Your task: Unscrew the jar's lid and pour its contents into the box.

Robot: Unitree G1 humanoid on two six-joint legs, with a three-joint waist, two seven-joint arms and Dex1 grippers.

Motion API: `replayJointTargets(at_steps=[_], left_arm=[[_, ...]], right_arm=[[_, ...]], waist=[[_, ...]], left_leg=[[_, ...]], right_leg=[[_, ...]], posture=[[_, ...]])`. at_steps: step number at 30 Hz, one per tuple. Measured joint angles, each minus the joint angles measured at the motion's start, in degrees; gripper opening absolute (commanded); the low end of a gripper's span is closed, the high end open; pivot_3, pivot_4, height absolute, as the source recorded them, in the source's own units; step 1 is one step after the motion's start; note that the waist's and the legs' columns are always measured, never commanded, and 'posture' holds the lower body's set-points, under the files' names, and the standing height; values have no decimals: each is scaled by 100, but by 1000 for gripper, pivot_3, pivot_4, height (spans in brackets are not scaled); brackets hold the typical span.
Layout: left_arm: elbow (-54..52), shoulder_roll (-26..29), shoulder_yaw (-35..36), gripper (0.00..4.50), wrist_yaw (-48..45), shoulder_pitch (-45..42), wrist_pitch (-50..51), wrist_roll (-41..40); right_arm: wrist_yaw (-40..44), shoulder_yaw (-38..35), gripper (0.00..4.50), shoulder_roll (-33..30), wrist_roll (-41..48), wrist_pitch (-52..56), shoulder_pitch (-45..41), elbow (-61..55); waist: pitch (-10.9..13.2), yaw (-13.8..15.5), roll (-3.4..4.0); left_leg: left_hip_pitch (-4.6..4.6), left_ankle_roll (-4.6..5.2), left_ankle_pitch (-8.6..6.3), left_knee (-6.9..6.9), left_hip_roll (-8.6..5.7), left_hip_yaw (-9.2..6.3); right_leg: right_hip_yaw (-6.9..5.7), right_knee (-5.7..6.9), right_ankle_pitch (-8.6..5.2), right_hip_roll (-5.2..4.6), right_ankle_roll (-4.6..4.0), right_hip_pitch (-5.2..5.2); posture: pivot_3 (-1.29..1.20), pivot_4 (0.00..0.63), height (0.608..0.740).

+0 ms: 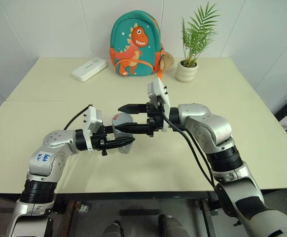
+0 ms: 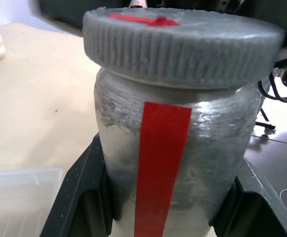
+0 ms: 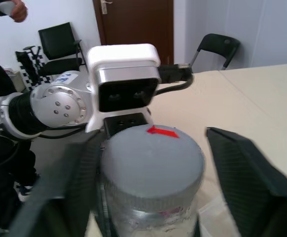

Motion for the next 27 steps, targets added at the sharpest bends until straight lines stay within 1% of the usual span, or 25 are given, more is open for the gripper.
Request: replayJointTargets(at_steps=[4,6,8,11,13,15,17,19,22,25,27], left_arm=[[-2,1,21,1947,11,1,0,-3],[-17,5,36,1947,18,0,-13,-15],[-17,3,13,1947,15,12,-12,-15],[-18,3,13,1947,16,35,-13,-15],[-18,4,12,1947,20,52,-12,-15],[-34,6,13,1947,23,57,-13,-15],[-48,15,28,1947,34,103,-12,-16],[-50,22,47,1947,49,158,-12,-16],[-50,48,89,1947,57,205,-12,-17],[-49,55,140,1947,64,213,-12,-20],[-49,57,178,1947,90,213,-12,-24]], right_arm=[[-121,-72,2615,85,130,183,0,1],[-375,-416,2615,282,503,589,-19,31],[-612,-812,2615,425,941,917,-212,29],[-882,-1337,2615,464,1459,1192,-426,-85],[-976,-1412,2615,410,1504,1198,-372,-186],[-971,-1373,2615,151,1316,945,-121,-290],[-955,-1272,2615,-312,707,352,290,-245],[-965,-1239,2615,-598,228,-189,688,-47],[-1079,-1262,2615,-660,-223,-792,1079,496],[-1136,-1190,2615,-668,-846,-1863,1409,1246],[-1292,-1223,2615,-576,-1046,-2335,1555,1772]], waist=[[0,-2,0],[0,-2,0],[1,0,1],[0,7,1],[0,7,1],[0,8,0],[0,35,0],[0,29,-1],[0,-16,-1],[0,-26,0],[0,-25,-1]], left_leg=[[0,0,0,0,0,0],[0,0,0,0,1,-1],[0,0,0,0,1,-2],[1,0,0,0,1,-3],[-1,0,0,0,0,-3],[-1,1,-1,-1,0,-3],[-3,1,-1,-1,-1,-3],[-4,1,-1,-1,-2,-1],[-2,2,-2,-6,-1,3],[4,2,-1,-7,2,3],[3,2,-1,-3,1,3]], right_leg=[[0,2,0,0,0,0],[0,5,0,0,-1,-2],[0,8,0,0,-1,-3],[-1,4,-1,0,-2,0],[-1,0,-1,0,-2,0],[-1,-7,-1,0,-2,3],[-1,-22,0,-1,0,9],[0,-31,1,-1,1,12],[3,-27,3,0,5,8],[3,-19,2,4,3,8],[7,-20,3,4,5,10]], posture=[[0,150,740],[0,150,740],[0,150,740],[0,150,740],[0,150,740],[0,150,740],[0,150,740],[0,150,740],[0,150,740],[0,150,740],[0,150,740]])
